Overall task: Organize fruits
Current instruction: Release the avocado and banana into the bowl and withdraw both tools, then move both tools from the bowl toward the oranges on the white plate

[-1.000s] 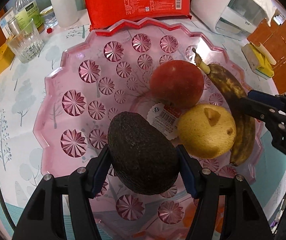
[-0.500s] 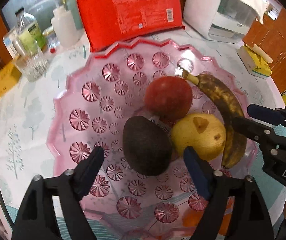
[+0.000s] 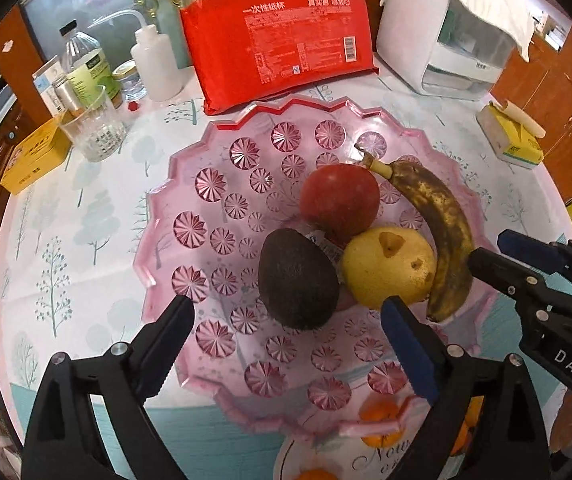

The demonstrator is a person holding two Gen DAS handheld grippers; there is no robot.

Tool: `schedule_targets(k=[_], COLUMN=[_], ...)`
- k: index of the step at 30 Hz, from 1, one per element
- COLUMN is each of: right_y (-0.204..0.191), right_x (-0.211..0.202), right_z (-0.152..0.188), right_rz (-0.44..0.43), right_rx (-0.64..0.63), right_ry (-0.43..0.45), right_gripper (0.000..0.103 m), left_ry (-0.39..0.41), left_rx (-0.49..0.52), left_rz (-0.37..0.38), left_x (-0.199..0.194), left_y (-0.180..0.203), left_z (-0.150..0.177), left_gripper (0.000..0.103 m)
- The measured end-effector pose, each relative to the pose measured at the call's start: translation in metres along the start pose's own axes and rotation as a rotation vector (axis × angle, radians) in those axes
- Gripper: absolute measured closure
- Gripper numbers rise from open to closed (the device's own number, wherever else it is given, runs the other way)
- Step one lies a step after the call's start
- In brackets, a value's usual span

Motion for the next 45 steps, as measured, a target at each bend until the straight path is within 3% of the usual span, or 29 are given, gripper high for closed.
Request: schedule_targets(k=[7, 19, 27, 35, 45], right_y=[-0.005, -0.01, -0.014, -0.016, -0.01], right_x=[-0.019, -0.07, -0.11, -0.143, -0.164], right_z=[0.008, 0.019, 0.037, 0.065, 0.099], right_rz=[-0.036, -0.079, -0.089, -0.09, -0.07], right_rx=[0.01, 0.012, -0.003, -0.015, -0.031], right_ry=[0.024, 0.093, 0.147, 0.183, 0.21], right_gripper=[0.061, 0.061, 0.061, 0.061, 0.061], left_ry=[0.022, 0.15, 0.149, 0.215, 0.202], left_rx=[0.008, -0.037, -0.039, -0.064, -0.103], left_rz=[-0.01, -0.014, -0.039, -0.12, -0.113], left_x=[-0.025, -0.09, -0.12, -0.153, -0.165], left_y=[0.006, 0.006, 0.011, 0.018, 0.022], left_z=[0.013, 0.039, 0.064, 0.095, 0.127], left_gripper=[0.004, 0.004, 0.004, 0.004, 0.004])
Point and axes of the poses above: each gripper's, at about its wrist camera, not at the fingertips, and x roughly the way its jaws point, y to its right, z to its underside, the point moved 2 cm from there along x, roughly the way its jaws point, and after that the axes turned 2 degrees about -x, right-handed, at the moved point
